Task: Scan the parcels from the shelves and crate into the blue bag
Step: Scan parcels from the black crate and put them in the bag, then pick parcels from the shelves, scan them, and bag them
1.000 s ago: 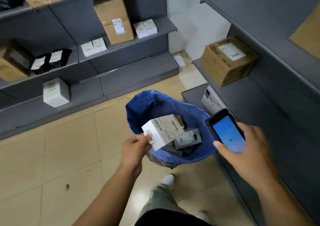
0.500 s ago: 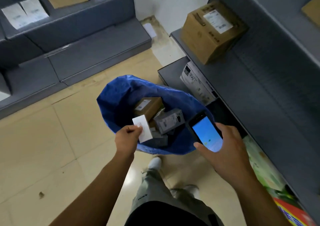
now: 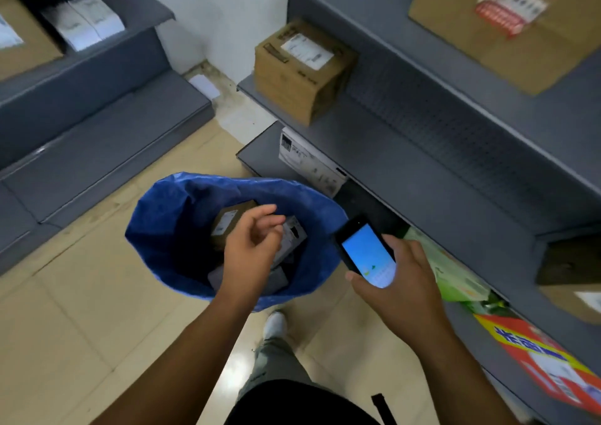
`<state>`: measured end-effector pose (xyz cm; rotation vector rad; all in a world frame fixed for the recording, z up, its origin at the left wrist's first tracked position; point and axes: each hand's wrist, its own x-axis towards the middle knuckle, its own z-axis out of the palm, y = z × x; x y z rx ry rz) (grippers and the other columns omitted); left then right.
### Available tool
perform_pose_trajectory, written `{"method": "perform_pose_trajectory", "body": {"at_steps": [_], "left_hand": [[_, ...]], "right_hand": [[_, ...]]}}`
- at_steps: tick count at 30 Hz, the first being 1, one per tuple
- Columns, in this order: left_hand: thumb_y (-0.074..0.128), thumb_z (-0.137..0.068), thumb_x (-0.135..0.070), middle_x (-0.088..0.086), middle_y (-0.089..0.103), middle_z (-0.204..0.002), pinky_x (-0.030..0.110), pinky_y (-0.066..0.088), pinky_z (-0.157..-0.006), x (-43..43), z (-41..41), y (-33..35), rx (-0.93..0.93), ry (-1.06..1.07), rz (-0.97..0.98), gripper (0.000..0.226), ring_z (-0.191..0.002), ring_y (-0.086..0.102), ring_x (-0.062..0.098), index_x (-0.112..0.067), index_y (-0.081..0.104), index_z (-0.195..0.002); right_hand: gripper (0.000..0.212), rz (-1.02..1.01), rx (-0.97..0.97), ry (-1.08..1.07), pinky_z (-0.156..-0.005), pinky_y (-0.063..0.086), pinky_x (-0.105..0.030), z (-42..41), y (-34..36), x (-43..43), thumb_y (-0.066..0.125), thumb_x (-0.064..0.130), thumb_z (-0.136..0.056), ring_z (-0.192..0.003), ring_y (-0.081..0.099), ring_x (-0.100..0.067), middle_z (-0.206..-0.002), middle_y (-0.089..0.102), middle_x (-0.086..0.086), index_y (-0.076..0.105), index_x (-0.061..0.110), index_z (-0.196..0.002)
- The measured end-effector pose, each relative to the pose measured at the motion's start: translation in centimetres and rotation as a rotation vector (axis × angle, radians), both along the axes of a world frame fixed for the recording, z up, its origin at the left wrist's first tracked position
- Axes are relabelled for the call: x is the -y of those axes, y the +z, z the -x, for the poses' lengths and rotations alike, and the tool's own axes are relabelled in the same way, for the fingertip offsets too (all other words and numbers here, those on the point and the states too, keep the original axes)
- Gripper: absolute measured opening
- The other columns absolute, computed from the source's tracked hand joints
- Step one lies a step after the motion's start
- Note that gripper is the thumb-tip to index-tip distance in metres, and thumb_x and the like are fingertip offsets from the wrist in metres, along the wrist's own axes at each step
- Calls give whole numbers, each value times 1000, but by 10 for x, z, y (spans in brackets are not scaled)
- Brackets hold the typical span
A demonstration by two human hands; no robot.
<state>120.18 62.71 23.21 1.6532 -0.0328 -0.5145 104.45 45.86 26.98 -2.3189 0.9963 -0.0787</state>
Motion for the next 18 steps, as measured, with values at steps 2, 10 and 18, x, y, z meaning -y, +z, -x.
{"method": "perform_pose_trajectory", "body": {"at_steps": [2, 10, 18], "left_hand": [[60, -96, 4, 2, 76, -106, 37, 60, -88, 20, 17, 26, 61, -139, 53, 30, -99, 70, 22, -15, 66, -119], [67, -96, -6, -5, 75, -111, 33, 56, -92, 91, 118, 96, 222, -633, 104, 28, -104, 70, 15, -20, 67, -121], [62, -95, 1, -10, 75, -108, 17, 54, -83, 159, 267, 132, 280, -969, 124, 33, -98, 70, 2, -24, 68, -117]], "right_hand": [[82, -3, 30, -58, -78, 50, -32, 23, 8, 5, 65, 70, -57, -101, 50, -12, -110, 42, 12, 47, 32, -128], [83, 1, 196, -325, -87, 52, -34, 150, 41, 26, 62, 73, -58, -108, 47, -8, -115, 40, 15, 44, 35, -129], [61, 36, 320, -570, -75, 40, -14, 322, 76, 39, 79, 51, -66, -101, 44, -1, -102, 46, 30, 42, 47, -115]]}}
